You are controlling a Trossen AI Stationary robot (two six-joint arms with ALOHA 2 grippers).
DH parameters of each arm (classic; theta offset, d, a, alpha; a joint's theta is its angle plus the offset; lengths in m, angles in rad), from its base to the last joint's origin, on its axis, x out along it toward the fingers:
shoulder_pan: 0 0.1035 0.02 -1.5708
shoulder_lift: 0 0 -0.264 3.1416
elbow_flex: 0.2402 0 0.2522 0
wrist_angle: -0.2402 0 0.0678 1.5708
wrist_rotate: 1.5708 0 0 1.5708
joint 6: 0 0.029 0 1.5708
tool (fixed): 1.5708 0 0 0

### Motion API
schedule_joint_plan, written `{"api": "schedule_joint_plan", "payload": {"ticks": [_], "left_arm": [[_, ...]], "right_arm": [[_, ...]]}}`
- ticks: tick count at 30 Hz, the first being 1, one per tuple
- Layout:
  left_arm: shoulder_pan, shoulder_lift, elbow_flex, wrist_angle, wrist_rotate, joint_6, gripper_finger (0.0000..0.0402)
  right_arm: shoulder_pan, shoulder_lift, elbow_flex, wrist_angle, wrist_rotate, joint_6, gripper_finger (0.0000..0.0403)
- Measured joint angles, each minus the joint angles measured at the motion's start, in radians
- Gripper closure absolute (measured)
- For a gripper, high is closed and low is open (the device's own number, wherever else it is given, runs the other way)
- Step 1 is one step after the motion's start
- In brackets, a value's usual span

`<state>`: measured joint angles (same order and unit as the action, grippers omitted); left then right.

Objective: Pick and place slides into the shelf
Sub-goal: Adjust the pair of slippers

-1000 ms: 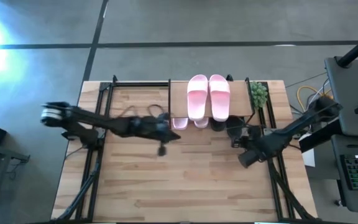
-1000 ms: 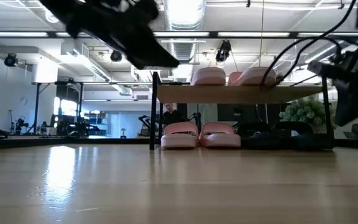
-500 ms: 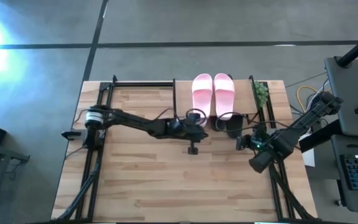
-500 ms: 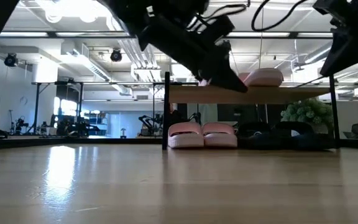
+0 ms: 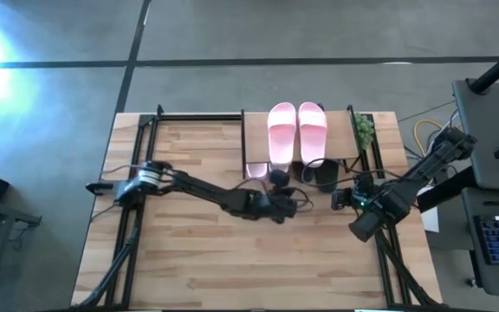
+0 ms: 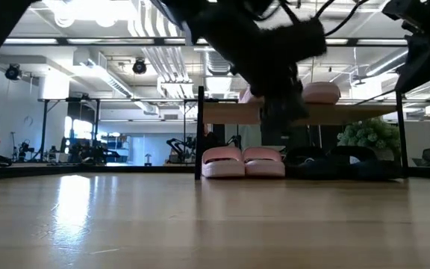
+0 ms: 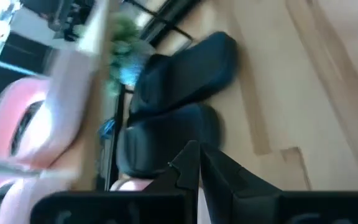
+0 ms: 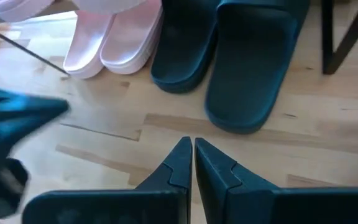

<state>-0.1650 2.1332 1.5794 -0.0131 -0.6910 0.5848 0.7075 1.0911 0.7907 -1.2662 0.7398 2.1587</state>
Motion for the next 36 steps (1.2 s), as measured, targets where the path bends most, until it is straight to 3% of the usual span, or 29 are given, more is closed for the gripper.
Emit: {"api": "schedule_joint_plan", "payload": {"ticks": [4,14,19,22,25,29,33,36], "left_arm": [[-0.002,0.116,0.127,-0.062,-0.034,0.060,0.0402],[0.068,0.275,0.392,-0.099,-0.060,0.015,0.0402],[0.083,0.285,0.393,-0.119,-0.104,-0.116,0.0402],[0.086,0.284,0.392,-0.123,-0.100,-0.285,0.0402],[0.095,0.279,0.393,-0.126,-0.027,-0.480,0.0402],[0.107,0.271,0.393,-0.114,0.090,-0.547,0.0402],[0.109,0.274,0.381,-0.126,0.116,-0.751,0.0402],[0.122,0.286,0.369,-0.129,0.114,-0.807,0.0402]], "right_arm": [[0.025,-0.017,0.018,-0.049,-0.004,0.030,0.0390],[0.048,-0.015,0.117,-0.200,-0.014,0.033,0.0390],[0.048,-0.015,0.150,-0.247,-0.014,0.052,0.0390],[0.048,-0.016,0.170,-0.266,-0.014,0.067,0.0390],[0.048,-0.016,0.190,-0.282,-0.011,0.066,0.0390],[0.047,-0.016,0.200,-0.283,-0.009,0.062,0.0390],[0.047,-0.015,0.196,-0.283,-0.006,0.064,0.0390],[0.047,-0.014,0.194,-0.282,-0.006,0.066,0.0390]]}}
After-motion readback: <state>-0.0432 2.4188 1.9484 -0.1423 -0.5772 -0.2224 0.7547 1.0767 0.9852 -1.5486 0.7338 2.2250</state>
